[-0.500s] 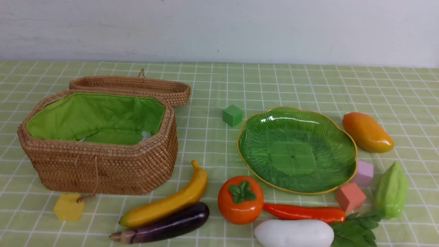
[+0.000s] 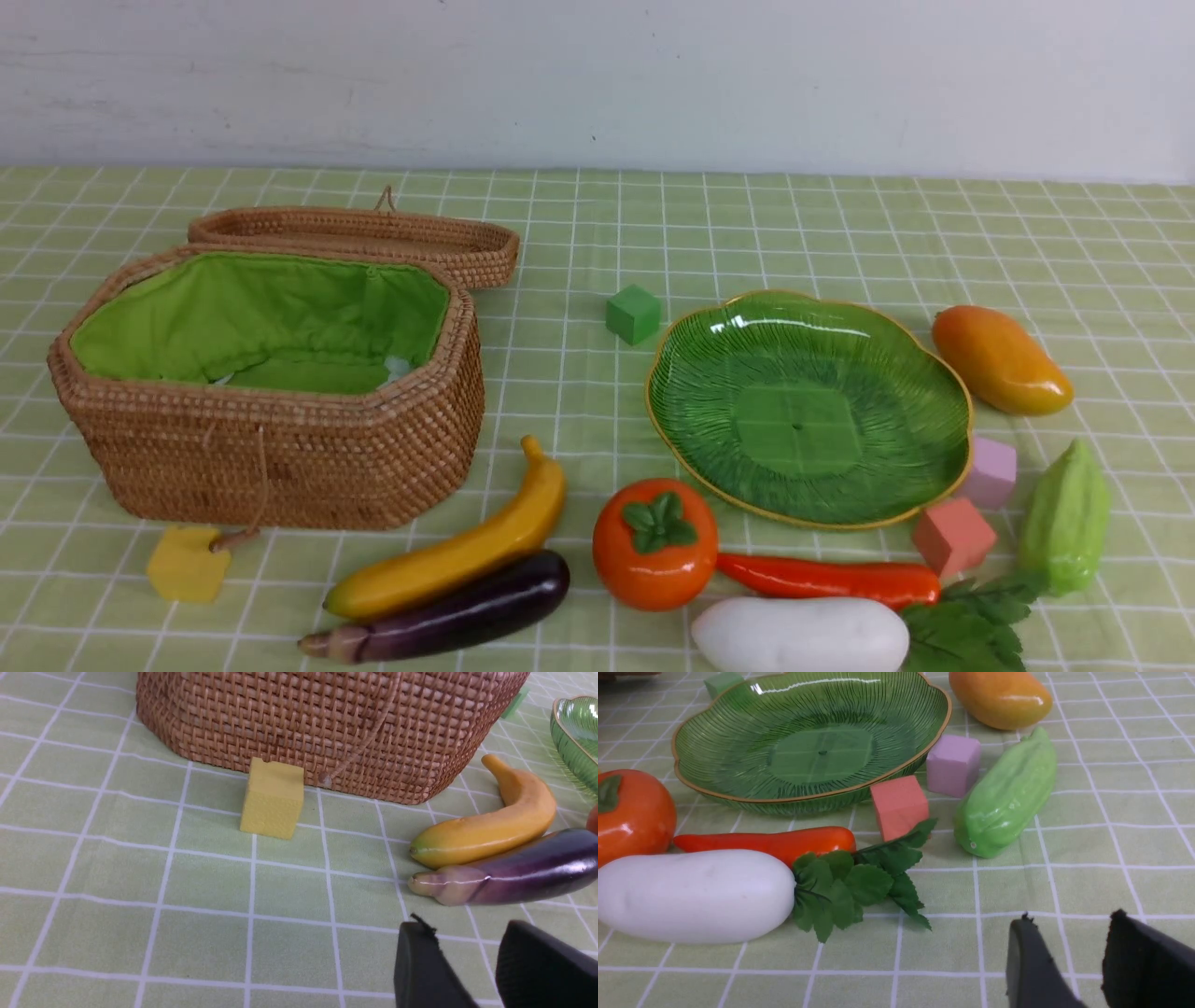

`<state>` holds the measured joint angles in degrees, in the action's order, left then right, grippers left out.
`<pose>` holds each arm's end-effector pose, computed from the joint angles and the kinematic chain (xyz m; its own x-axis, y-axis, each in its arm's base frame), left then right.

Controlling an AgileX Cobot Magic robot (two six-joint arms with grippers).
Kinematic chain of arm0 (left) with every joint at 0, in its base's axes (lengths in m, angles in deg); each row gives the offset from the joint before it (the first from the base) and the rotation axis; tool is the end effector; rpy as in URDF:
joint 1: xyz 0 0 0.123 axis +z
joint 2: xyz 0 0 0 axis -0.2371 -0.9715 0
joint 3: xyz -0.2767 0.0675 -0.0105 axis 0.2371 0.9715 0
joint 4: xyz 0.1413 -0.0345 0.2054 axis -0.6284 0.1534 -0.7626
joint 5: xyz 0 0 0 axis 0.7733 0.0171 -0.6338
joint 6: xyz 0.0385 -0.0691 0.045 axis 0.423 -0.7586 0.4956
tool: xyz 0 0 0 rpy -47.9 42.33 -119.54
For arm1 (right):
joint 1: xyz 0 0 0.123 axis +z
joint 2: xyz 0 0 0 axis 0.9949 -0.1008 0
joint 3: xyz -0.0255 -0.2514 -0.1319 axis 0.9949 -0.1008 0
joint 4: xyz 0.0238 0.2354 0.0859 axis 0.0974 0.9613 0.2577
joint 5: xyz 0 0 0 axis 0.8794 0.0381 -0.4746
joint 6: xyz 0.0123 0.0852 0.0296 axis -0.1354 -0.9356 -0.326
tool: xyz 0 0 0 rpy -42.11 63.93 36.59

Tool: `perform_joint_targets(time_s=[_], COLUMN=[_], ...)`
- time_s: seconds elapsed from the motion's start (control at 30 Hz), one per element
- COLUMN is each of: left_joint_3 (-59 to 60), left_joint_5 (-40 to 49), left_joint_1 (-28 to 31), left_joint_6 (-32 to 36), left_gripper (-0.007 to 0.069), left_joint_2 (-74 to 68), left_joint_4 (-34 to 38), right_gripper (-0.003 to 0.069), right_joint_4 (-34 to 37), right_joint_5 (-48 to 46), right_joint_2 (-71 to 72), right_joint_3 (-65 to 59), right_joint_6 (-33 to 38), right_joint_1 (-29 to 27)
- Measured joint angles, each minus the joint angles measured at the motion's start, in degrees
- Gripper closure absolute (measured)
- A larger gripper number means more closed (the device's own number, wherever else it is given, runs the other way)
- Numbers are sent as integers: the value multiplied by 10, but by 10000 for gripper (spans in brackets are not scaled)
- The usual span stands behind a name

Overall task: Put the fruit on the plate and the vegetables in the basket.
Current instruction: Use the left arm to grab an eggplant and put it into the left basket

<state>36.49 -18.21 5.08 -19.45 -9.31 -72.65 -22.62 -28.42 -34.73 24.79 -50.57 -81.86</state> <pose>0.0511 -0.0113 0.1690 -0.3517 -0.2444 -0.9036 0.0864 0.9527 -0.2913 0.0510 0.0065 0.1733 -0.3273 0.1344 -0.9353 -0.0382 0.9871 0.1552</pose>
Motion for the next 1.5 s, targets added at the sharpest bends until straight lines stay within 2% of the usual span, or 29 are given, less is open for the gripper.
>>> perform_joint_targets(time_s=[0.23, 0.37, 0.47, 0.57, 0.73, 0.87, 1.0, 1.03, 1.17, 1.23, 1.33, 1.47, 1.5], left_joint_3=[0, 0, 0, 0, 0, 0, -1, -1, -46, -95, -147, -227, -227], left_joint_5=[0, -31, -71, -119, -178, -223, -258, -258, -219, -175, -130, -56, -56], left_joint_1=[0, 0, 0, 0, 0, 0, 0, 0, 0, 0, 0, 0, 0], left_joint_6=[0, -2, -34, -95, -122, -124, -125, -125, -110, -88, -58, 5, 7], left_gripper=[386, 386, 386, 386, 386, 386, 399, 402, 519, 624, 638, 638, 638], left_joint_2=[0, 0, 0, 0, 0, 0, 0, 0, 0, 0, -9, -68, -71], left_joint_4=[-1, -6, 35, 118, 190, 215, 229, 229, 213, 193, 170, 152, 152], right_gripper=[418, 418, 418, 418, 418, 418, 418, 418, 418, 418, 418, 418, 418], right_joint_4=[0, 0, 0, 0, 0, -1, -46, -48, -88, -79, -31, 73, 80], right_joint_5=[0, 0, 0, 0, 0, 0, 5, 5, 18, 32, 69, 163, 167], right_joint_2=[0, 0, 0, 0, 0, 0, 0, 0, 0, 0, 0, 0, 0], right_joint_3=[0, 0, 0, 0, 0, 0, -1, -1, -3, -5, -9, -9, -9], right_joint_6=[0, 0, 0, 0, 0, 1, 23, 23, 29, 11, -40, -132, -135], right_joint_1=[0, 0, 0, 0, 0, 0, 0, 0, 0, 0, 0, 0, 0])
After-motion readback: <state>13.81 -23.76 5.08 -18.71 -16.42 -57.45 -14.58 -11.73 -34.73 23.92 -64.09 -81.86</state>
